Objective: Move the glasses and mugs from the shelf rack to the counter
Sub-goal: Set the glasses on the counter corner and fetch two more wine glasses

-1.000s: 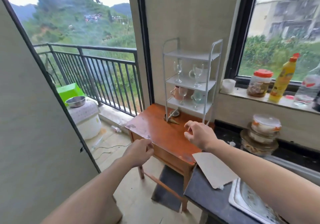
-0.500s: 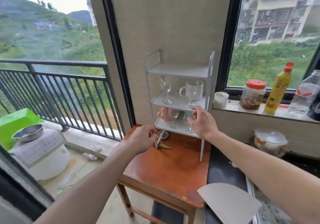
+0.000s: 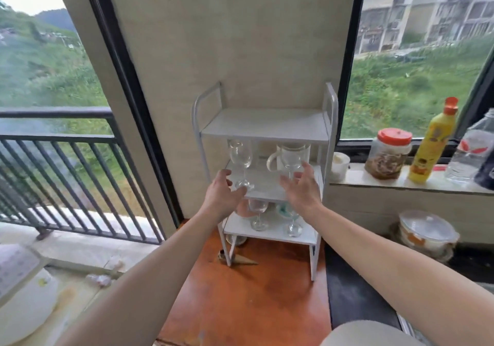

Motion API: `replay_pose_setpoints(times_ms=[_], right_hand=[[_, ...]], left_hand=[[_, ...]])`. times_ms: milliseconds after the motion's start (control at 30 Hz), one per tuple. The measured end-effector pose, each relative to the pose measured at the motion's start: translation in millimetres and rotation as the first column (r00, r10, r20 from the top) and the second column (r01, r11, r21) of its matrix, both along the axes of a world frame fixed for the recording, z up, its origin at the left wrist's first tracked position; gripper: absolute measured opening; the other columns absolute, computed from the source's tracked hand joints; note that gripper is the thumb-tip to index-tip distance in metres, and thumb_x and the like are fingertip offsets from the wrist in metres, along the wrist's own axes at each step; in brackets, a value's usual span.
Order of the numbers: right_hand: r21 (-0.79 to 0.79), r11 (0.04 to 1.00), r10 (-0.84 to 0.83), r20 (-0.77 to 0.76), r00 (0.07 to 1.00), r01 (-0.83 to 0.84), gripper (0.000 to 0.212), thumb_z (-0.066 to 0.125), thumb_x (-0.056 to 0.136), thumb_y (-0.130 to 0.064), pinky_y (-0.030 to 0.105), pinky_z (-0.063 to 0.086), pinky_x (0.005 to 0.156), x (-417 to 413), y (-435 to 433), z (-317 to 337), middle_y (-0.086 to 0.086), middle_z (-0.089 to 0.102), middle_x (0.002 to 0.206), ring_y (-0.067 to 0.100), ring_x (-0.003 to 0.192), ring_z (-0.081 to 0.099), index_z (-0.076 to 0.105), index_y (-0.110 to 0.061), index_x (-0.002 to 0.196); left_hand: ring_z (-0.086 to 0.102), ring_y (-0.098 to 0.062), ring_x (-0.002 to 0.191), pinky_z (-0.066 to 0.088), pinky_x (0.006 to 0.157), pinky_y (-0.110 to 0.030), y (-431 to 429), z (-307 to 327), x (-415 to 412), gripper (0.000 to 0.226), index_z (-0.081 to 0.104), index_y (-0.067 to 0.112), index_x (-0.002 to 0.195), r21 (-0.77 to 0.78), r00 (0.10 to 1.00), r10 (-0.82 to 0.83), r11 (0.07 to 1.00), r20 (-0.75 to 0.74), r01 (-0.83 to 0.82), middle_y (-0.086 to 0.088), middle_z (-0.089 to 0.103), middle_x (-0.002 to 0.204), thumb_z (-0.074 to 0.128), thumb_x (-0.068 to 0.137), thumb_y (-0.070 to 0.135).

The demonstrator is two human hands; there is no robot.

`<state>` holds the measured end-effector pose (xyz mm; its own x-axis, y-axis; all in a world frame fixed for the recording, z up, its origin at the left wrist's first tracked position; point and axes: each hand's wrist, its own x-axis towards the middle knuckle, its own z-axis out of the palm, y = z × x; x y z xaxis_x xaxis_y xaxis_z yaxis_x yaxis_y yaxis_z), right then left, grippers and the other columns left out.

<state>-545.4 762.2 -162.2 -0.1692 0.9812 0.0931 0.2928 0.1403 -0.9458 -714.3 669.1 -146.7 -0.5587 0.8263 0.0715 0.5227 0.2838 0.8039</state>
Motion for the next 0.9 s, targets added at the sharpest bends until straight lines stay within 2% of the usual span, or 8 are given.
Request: replay_pose_setpoints(times_ms=[100,200,333,433,533,667,767,900], right_hand=[[-0.048,0.998,-0.055,-0.114,0.992,0.05,0.075,0.067,0.085,-0.04,0.032,0.045,0.08,-5.9,12.4,-1.5,0.001,0.061,0.113,0.017,0.096,0.061,0.027,-0.026,0.147],[-0.041,0.995,-0.095,-0.161,0.982,0.09,0.069,0.071,0.079,-0.042,0.034,0.052,0.073,-10.4,19.3,0.8,0.001,0.068,0.096,0.016,0.085,0.066,0.038,-0.029,0.138],[-0.045,0.995,-0.101,-0.229,0.968,0.093,0.063,0.078,0.075,-0.039,0.036,0.056,0.065,-11.4,20.6,8.0,0.007,0.071,0.097,0.023,0.084,0.07,0.047,-0.025,0.129],[-0.098,0.994,-0.071,-0.34,0.938,0.04,0.056,0.081,0.076,-0.028,0.03,0.055,0.054,-6.3,11.3,9.7,0.012,0.071,0.101,0.018,0.077,0.068,0.049,-0.025,0.122],[-0.115,0.992,-0.091,-0.35,0.932,0.054,0.058,0.079,0.078,-0.033,0.029,0.055,0.054,2.6,-5.3,12.2,0.01,0.072,0.093,0.014,0.072,0.069,0.048,-0.023,0.126],[-0.157,0.987,-0.092,-0.338,0.936,0.04,0.054,0.076,0.079,-0.04,0.025,0.052,0.054,25.5,-35.6,13.3,0.011,0.072,0.089,0.016,0.069,0.07,0.052,-0.026,0.125],[-0.178,0.984,-0.083,-0.327,0.941,0.025,0.056,0.075,0.075,-0.048,0.028,0.051,0.057,47.5,-61.8,8.3,0.003,0.074,0.086,0.016,0.07,0.069,0.055,-0.026,0.123],[-0.242,0.968,-0.152,-0.358,0.921,0.066,0.06,0.073,0.067,-0.057,0.027,0.047,0.052,91.6,-99.5,-1.3,0.003,0.074,0.082,0.018,0.067,0.066,0.059,-0.025,0.116]], left_hand=[[0.055,-0.021,0.105,0.047,0.077,-0.032,25.5,-0.9,-7.4,0.071,0.035,0.022,0.139,0.035,0.997,-0.041,0.999,0.068,0.039,-0.001,0.053,0.117,0.07,0.08,0.039],[0.059,-0.025,0.104,0.051,0.092,-0.045,43.8,-1.6,-14.2,0.066,0.039,0.023,0.132,0.084,0.987,-0.078,0.994,0.142,0.066,-0.003,0.058,0.115,0.072,0.077,0.04],[0.063,-0.022,0.099,0.051,0.092,-0.046,63.1,2.0,-24.4,0.052,0.045,0.029,0.115,0.207,0.929,-0.183,0.971,0.321,0.119,0.005,0.063,0.105,0.076,0.075,0.036],[0.068,-0.023,0.094,0.053,0.089,-0.042,70.3,0.2,-29.6,0.054,0.051,0.023,0.12,0.266,0.86,-0.28,0.948,0.427,0.177,-0.001,0.07,0.1,0.08,0.074,0.026],[0.071,-0.016,0.076,0.055,0.079,-0.036,66.9,-3.2,-31.5,0.043,0.056,0.026,0.109,0.321,0.809,-0.37,0.917,0.456,0.239,0.002,0.073,0.083,0.08,0.074,0.019],[0.069,-0.019,0.069,0.056,0.071,-0.033,55.0,0.4,-21.9,0.042,0.056,0.019,0.111,0.345,0.725,-0.467,0.88,0.506,0.326,-0.009,0.07,0.085,0.079,0.076,0.021],[0.067,-0.022,0.065,0.056,0.066,-0.033,43.3,2.2,-2.0,0.043,0.054,0.01,0.114,0.334,0.652,-0.539,0.842,0.533,0.422,-0.013,0.066,0.081,0.076,0.079,0.022],[0.066,-0.027,0.068,0.055,0.072,-0.042,21.7,-1.7,42.7,0.049,0.051,0.004,0.118,0.289,0.573,-0.591,0.795,0.568,0.533,-0.013,0.064,0.078,0.075,0.081,0.026]])
